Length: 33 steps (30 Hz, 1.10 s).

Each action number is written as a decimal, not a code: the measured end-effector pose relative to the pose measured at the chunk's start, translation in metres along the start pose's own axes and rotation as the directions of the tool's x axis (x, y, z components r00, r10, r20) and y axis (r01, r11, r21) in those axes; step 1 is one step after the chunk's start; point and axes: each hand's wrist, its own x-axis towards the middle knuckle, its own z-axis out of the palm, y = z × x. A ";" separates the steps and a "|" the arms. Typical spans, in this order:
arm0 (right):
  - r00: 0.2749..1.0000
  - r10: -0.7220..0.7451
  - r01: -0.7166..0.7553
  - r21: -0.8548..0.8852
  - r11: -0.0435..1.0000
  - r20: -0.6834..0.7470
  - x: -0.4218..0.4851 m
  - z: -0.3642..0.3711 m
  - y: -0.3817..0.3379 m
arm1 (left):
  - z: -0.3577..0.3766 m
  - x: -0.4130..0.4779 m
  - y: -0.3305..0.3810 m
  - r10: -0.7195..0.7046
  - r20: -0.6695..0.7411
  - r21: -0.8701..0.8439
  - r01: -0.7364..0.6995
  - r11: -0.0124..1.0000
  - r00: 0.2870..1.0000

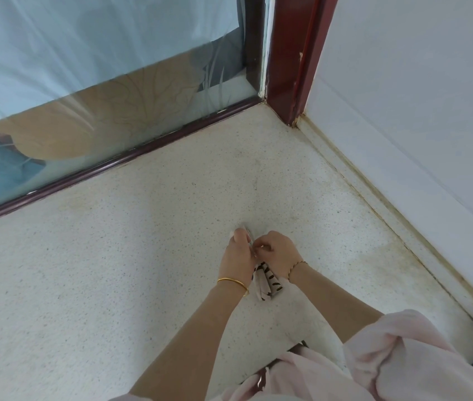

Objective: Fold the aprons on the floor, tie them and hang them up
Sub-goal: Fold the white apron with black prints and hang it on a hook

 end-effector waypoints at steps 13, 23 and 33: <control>0.840 0.344 -0.527 0.783 0.331 0.420 -0.003 0.007 0.010 | -0.001 -0.001 -0.007 0.082 -0.040 0.071 -0.079 0.994 0.996; 0.879 0.308 -0.460 0.819 0.344 0.364 -0.003 0.005 0.014 | -0.008 0.005 -0.011 -0.002 -0.013 0.157 0.004 0.988 1.000; 0.955 0.291 -0.232 0.462 0.856 -0.059 -0.008 0.002 0.027 | -0.022 0.017 -0.012 0.201 0.170 0.647 -0.263 0.716 0.965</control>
